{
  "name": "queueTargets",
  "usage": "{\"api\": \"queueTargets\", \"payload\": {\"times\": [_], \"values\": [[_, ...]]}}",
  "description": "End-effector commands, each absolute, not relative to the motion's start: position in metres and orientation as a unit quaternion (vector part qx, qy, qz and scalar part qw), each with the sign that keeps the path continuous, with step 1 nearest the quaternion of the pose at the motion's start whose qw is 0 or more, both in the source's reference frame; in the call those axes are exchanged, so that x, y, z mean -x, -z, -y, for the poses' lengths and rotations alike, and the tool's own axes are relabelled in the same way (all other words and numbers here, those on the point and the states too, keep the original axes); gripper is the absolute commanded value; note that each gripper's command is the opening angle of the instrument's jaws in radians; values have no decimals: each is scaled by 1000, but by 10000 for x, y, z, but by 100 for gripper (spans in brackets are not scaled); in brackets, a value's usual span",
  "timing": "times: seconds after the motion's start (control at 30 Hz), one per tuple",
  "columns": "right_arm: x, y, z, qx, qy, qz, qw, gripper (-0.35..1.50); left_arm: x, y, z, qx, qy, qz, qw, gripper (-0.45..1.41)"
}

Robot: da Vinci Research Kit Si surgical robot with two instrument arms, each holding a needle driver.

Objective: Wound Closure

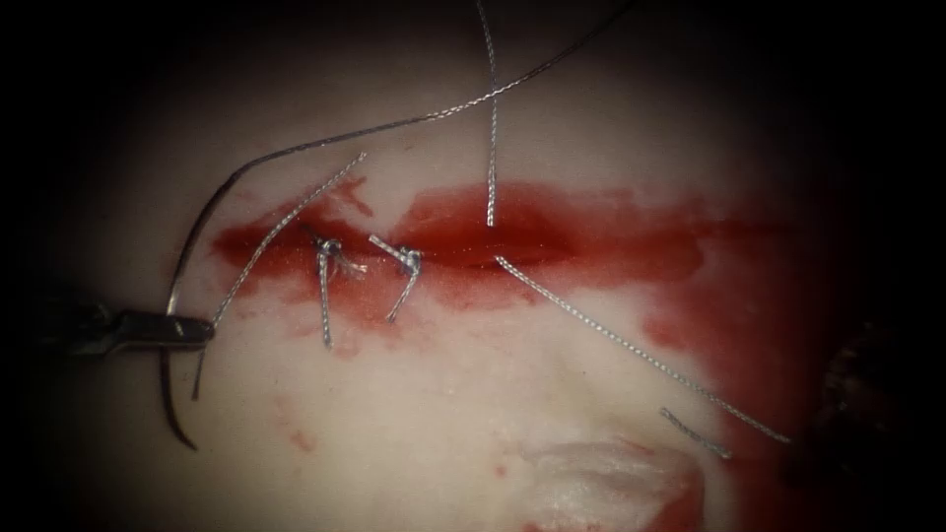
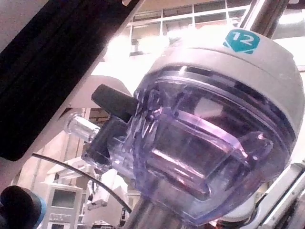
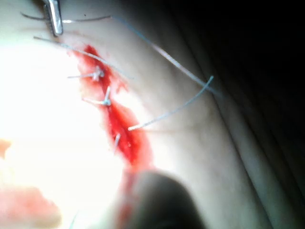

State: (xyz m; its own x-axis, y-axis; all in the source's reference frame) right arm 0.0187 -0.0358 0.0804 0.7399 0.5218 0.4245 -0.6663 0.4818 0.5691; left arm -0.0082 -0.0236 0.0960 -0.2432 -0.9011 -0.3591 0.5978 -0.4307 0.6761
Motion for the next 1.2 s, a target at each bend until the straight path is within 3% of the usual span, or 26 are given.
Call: {"api": "queueTargets", "payload": {"times": [0.03, 0.6, 1.2], "values": [[-199, -805, 348, -371, -341, 96, 858, -35, 87, -957, 225, -368, 760, 209, 492, -45], [-146, -801, 355, -360, -340, 164, 853, -35, 87, -957, 225, -368, 760, 209, 492, -45], [-134, -793, 360, -371, -302, 188, 858, -35, 88, -957, 225, -369, 760, 211, 491, -45]]}}
